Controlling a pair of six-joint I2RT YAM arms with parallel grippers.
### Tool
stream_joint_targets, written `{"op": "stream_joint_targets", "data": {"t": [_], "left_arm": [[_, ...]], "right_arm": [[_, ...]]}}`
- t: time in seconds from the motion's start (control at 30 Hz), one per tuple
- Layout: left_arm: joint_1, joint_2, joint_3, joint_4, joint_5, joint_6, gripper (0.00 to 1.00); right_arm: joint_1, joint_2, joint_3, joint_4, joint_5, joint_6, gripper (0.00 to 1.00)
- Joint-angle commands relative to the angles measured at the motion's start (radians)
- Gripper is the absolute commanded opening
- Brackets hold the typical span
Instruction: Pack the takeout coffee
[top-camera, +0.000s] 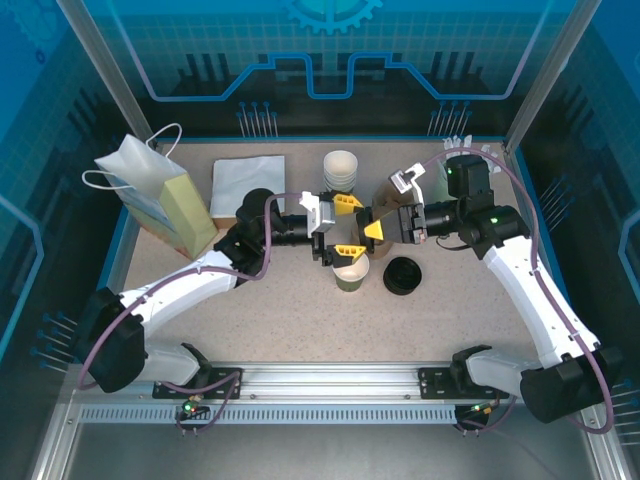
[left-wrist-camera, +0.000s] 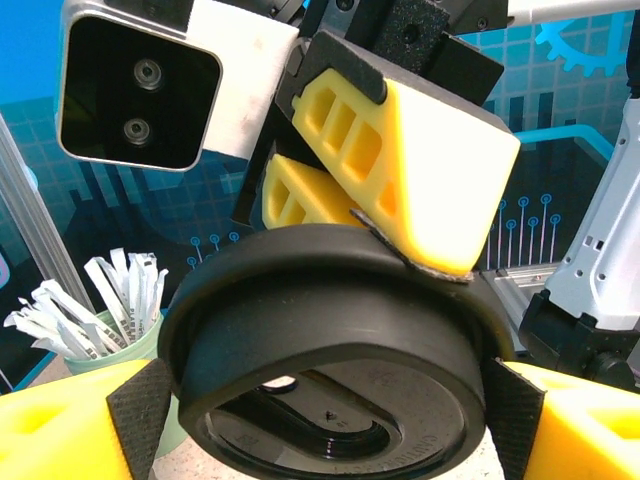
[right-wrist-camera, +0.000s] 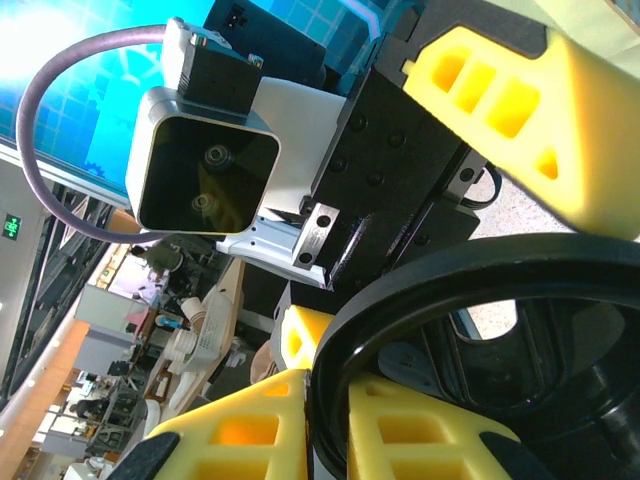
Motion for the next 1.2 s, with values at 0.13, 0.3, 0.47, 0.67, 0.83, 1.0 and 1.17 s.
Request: {"op": "stream_joint_targets", "data": {"t": [0.13,0.3,0.47,0.67,0.83,1.0,1.17], "left_arm": [[-0.007,0.005,0.029,0.028,0.039,0.029,0.83],[-0.006,0.006,0.03,0.023,0.044,0.03,0.81],[-0.007,0.004,0.031,0.014,0.046,0.035,0.77],[-0.007,-0.01,0.027,-0.023,0.036,0.056,0.75],[-0.007,-0.038,0.044,-0.167,0.009,0.124,0.74],[-0.006,-0.072,0.086,-0.423,-0.035,0.261,0.73],[-0.009,-0.077,0.165,-0.73,-0.122,0.409,0.7]], "right_arm": [[0.023,0.002,0.043,0.038,-0.022,0.03,0.16],[0.033,0.002,0.043,0.055,-0.021,0.046,0.16],[0.047,0.009,0.041,0.059,-0.016,0.052,0.16],[0.047,0.011,0.043,0.031,0.0,0.028,0.18],[0.037,0.019,0.052,-0.043,0.024,-0.025,0.23],[-0.001,0.025,0.051,-0.149,0.079,-0.089,0.34],[-0.093,-0.005,0.037,-0.259,0.209,-0.139,0.47]]}}
